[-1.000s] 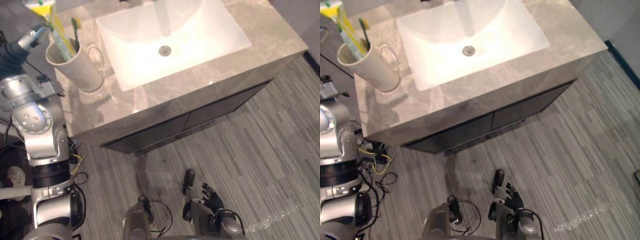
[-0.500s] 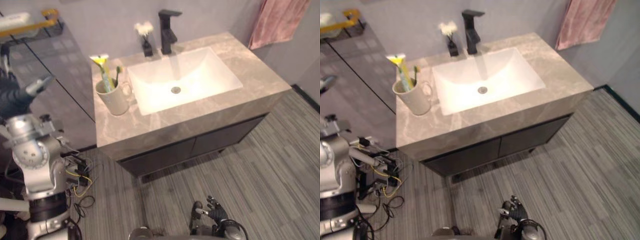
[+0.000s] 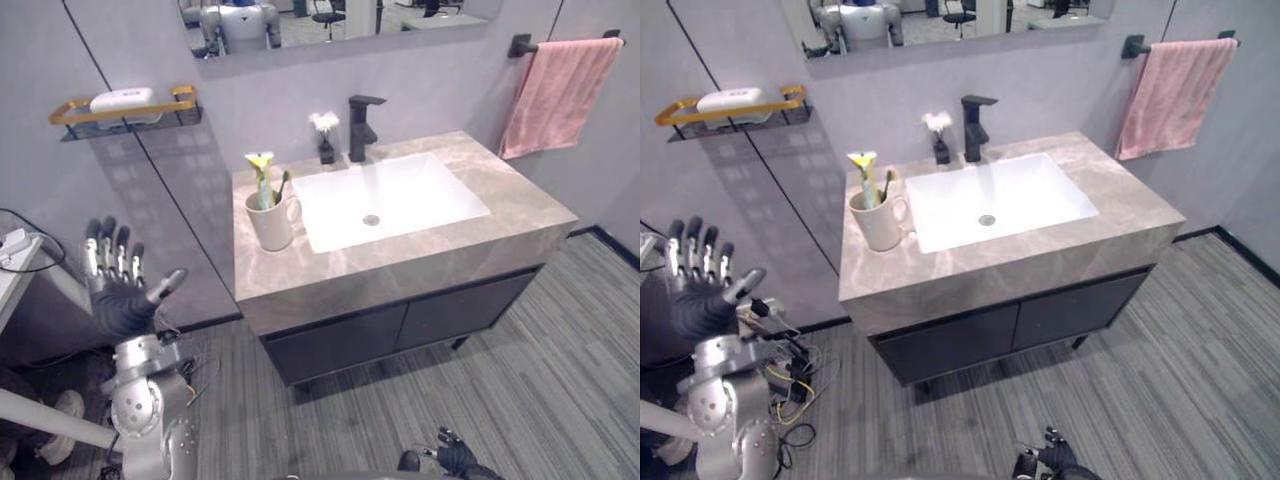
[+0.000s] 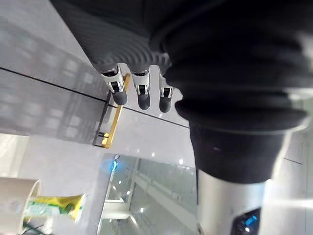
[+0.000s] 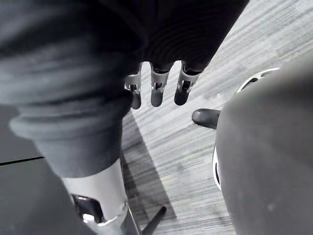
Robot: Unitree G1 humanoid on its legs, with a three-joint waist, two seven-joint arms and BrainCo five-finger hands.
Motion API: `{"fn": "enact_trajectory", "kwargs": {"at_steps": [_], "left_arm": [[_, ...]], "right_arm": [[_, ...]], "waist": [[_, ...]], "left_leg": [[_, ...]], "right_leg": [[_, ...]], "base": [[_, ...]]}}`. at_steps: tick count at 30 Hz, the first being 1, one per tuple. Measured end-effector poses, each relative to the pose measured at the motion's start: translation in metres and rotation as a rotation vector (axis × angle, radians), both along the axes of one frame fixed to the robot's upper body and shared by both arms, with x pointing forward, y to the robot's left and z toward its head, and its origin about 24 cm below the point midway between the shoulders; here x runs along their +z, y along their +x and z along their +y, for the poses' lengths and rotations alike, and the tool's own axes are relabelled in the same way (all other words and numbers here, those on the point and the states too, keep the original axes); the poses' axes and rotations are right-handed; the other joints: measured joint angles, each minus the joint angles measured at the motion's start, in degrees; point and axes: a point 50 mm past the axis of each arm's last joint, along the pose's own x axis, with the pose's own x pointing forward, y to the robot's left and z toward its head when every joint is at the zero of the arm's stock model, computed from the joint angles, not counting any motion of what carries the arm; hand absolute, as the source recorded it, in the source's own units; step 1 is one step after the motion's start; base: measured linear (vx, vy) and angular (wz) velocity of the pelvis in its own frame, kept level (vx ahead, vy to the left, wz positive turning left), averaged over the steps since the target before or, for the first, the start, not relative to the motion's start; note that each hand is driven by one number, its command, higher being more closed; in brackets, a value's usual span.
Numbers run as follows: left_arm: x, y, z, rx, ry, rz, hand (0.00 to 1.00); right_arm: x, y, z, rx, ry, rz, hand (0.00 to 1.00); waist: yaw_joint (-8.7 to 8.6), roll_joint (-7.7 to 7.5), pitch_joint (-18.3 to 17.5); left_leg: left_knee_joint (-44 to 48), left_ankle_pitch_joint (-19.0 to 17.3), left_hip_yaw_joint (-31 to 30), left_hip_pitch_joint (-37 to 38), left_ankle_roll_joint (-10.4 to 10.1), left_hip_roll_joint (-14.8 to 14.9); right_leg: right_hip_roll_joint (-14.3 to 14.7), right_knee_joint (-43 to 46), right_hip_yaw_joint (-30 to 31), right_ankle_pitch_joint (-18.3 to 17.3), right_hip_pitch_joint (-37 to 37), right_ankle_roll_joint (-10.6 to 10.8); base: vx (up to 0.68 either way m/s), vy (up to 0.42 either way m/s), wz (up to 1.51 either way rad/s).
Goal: Organize washtable
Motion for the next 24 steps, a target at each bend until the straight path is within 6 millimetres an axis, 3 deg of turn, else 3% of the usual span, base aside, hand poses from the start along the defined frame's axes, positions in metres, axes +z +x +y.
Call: {"fn": "enact_trajectory", "kwargs": {"at_steps": [5, 11, 12, 17, 24], "left_arm": [[-0.019, -0.008, -0.014, -0.12, -0.093, 0.061, 0.0], [-0.045, 0.003, -0.046, -0.294, -0.19, 0.161, 0.0], [-0.048, 0.004, -0.05, -0.314, -0.204, 0.17, 1.0], [-0.048, 0.012, -0.066, -0.39, -0.205, 0.176, 1.0], [-0.038, 0.03, -0.075, -0.444, -0.145, 0.15, 1.0]], "right_arm": [[0.0, 0.002, 0.001, -0.001, 0.005, -0.007, 0.0], [0.001, 0.005, 0.002, -0.001, 0.007, -0.014, 0.0], [0.001, 0.008, 0.002, 0.005, 0.007, -0.021, 0.0], [0.003, 0.018, 0.013, 0.057, 0.018, -0.037, 0.0], [0.004, 0.024, 0.015, 0.105, 0.008, -0.051, 0.0]], "waist": [[-1.4, -0.36, 0.18], [-1.68, -0.15, 0.75], [-1.94, -0.01, 1.28], [-2.62, -1.09, 2.36], [-2.75, -0.81, 2.83]], "left_leg": [[-1.75, -0.01, -2.1, -1.0, 0.03, -0.53], [-1.82, 0.52, -4.72, -2.27, -0.11, 0.58], [-1.99, 0.54, -4.76, -2.26, -0.08, 0.61], [-2.42, 0.59, -4.71, -2.83, 0.01, 0.3], [-2.55, 0.58, -4.74, -3.05, 0.07, -0.22]], "right_leg": [[0.59, 0.01, 0.04, -0.41, -1.65, 0.27], [1.67, 0.03, -1.05, -0.87, -2.07, -0.05], [1.69, 0.03, -1.1, -0.82, -2.09, -0.13], [1.49, 0.04, -1.2, -0.87, -3.02, -0.03], [0.55, 0.05, -1.48, -0.81, -3.31, 0.04]], "base": [[-0.02, -0.01, 0.0], [0.09, -0.004, 0.09], [0.1, 0.039, 0.03], [0.1, 0.062, -0.01], [0.07, 0.077, 0.01]]}}
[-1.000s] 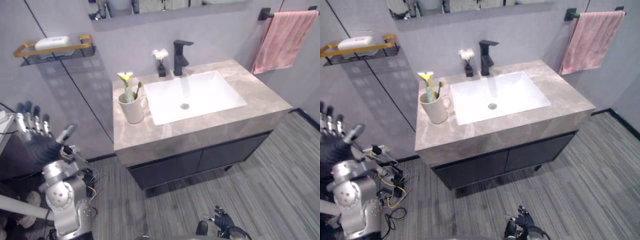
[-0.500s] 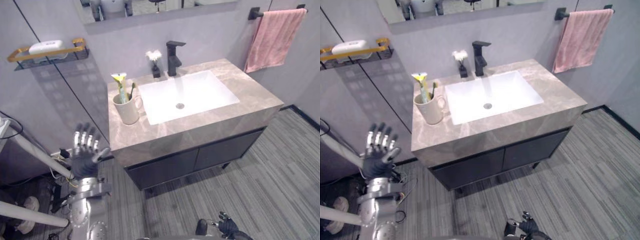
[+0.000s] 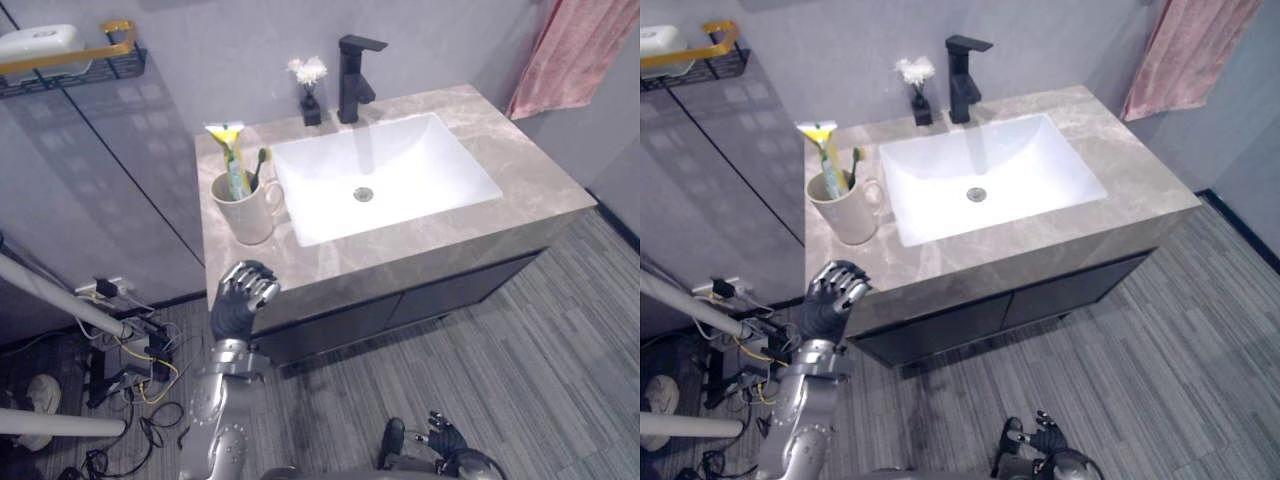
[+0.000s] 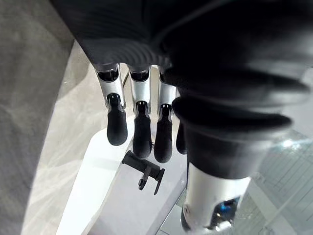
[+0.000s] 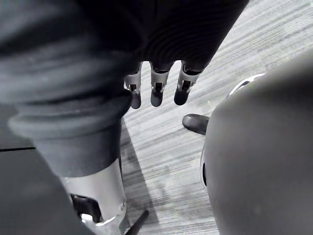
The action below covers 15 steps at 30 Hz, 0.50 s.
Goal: Organize washtable
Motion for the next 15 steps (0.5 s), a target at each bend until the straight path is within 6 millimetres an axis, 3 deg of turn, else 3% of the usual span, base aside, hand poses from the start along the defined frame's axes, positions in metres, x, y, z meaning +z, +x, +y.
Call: {"fn": "enact_trajectory", "kwargs": {"at_steps": [8, 15], "left_arm": [[0.008, 0.007, 0.0, 0.041, 0.087, -0.021, 1.0], [0.026, 0.013, 0.016, 0.151, 0.169, -0.089, 1.0]], "right_arm": [[0.0, 0.0, 0.001, 0.014, -0.004, 0.0, 0.0], [0.002, 0.003, 0.005, 0.022, 0.005, -0.018, 0.0]], "waist": [[0.15, -0.43, 0.16], [0.13, -1.69, 1.32]], "left_leg": [[1.07, 0.35, 0.02, -1.89, 0.5, -0.75], [2.28, 0.12, 0.34, -4.07, 0.64, 0.04]], "right_leg": [[-0.98, 0.22, 0.02, 0.58, -1.71, 0.49], [-0.52, -0.03, 0.12, 0.7, -2.97, 0.08]], "base": [[-0.03, 0.036, 0.02], [-0.12, -0.013, -0.01]]}}
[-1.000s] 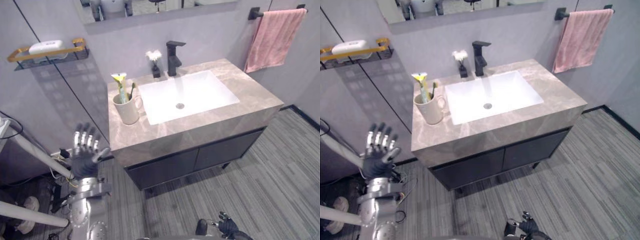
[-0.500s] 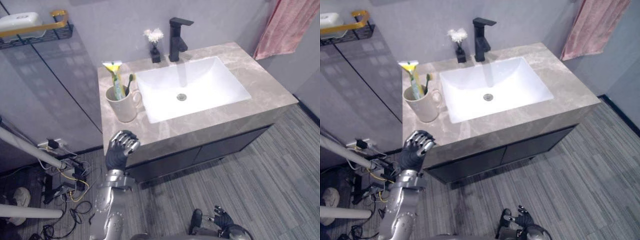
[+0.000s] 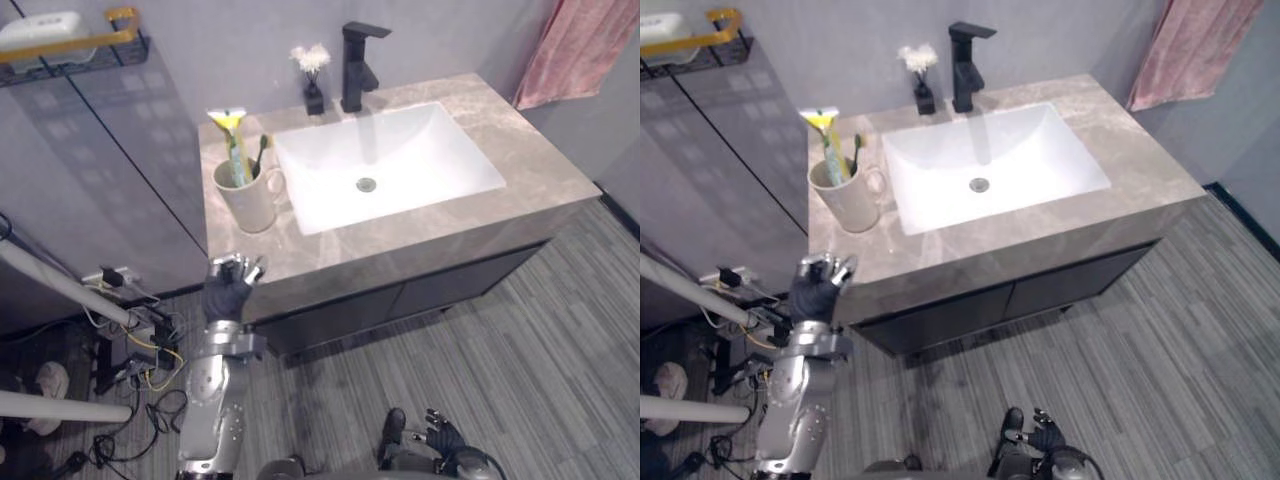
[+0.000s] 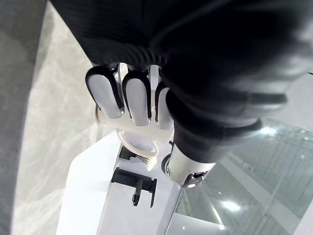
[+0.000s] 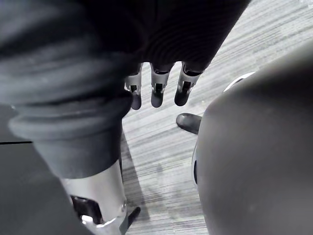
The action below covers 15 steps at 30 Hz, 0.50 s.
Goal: Organize washtable
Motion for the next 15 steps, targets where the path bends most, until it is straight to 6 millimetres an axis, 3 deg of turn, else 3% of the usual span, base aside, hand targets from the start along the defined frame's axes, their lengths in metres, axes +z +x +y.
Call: {"fn": "enact_trajectory", "kwargs": {"at_steps": [3, 15], "left_arm": [[0.007, 0.004, 0.009, 0.052, 0.019, -0.025, 1.0], [0.042, 0.023, 0.027, 0.159, 0.065, -0.146, 1.0]], "right_arm": [[0.001, 0.001, 0.002, 0.003, 0.005, -0.009, 0.0], [0.006, 0.01, 0.004, 0.009, 0.011, -0.047, 0.0]], "waist": [[0.06, -0.57, 0.43], [-0.04, -0.25, 0.88]], "left_leg": [[0.85, -0.19, 0.33, -1.27, -0.33, 0.59], [2.68, -0.23, 1.53, -4.83, -0.44, 1.44]], "right_leg": [[0.55, 0.01, 0.03, 0.1, -0.98, -0.49], [1.4, 0.25, 1.52, 1.56, -5.21, -1.48]], "base": [[-0.08, -0.031, -0.05], [0.03, -0.004, -0.08]]}}
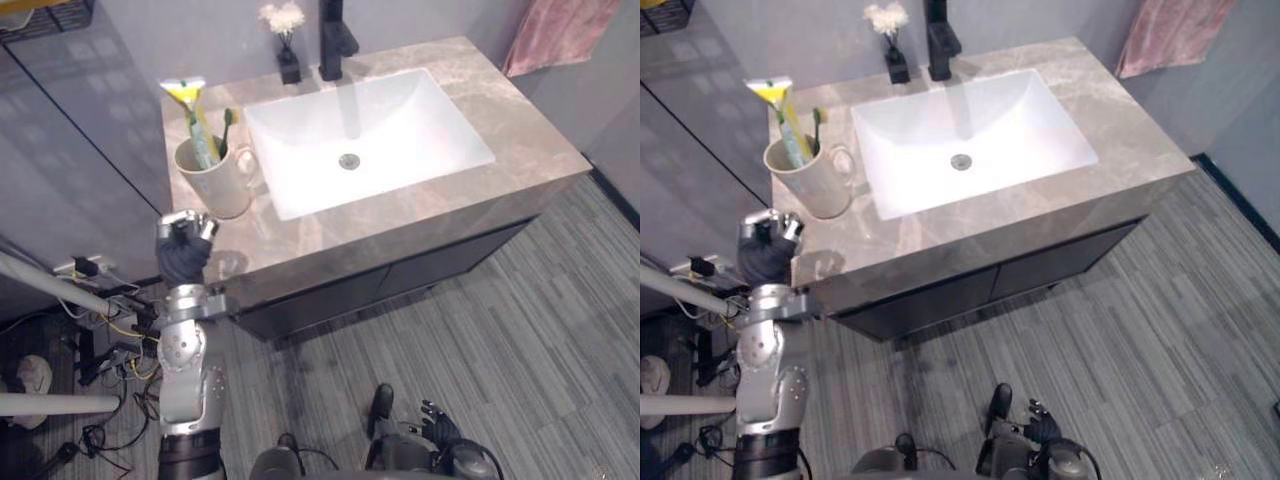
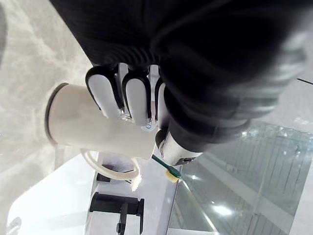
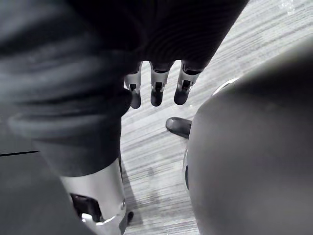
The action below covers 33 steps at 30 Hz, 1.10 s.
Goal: Organize washtable
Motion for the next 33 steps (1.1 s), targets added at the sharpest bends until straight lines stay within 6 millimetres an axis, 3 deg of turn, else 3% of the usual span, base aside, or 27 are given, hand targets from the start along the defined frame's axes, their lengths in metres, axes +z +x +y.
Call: {"fn": "enact_trajectory", "kwargs": {"at_steps": [8, 33], "left_arm": [[0.004, 0.006, 0.01, 0.042, -0.005, -0.002, 1.0], [0.021, 0.025, 0.011, -0.022, -0.087, -0.06, 1.0]], "right_arm": [[0.004, 0.006, 0.003, 0.002, 0.008, -0.034, 0.0], [0.012, 0.017, 0.005, 0.017, 0.009, -0.095, 0.0]], "waist": [[0.02, 0.04, 0.27], [0.08, 0.77, 2.23]], "left_leg": [[0.35, -0.01, 0.44, -1.65, 0.0, 0.0], [4.39, -0.93, 1.29, -5.96, -0.35, 1.08]], "right_leg": [[0.01, 0.0, 0.54, 0.34, -1.77, -0.17], [0.66, 0.01, 1.8, 1.34, -4.82, -1.0]], "base": [[0.02, 0.002, -0.02], [0.0, 0.001, -0.02]]}}
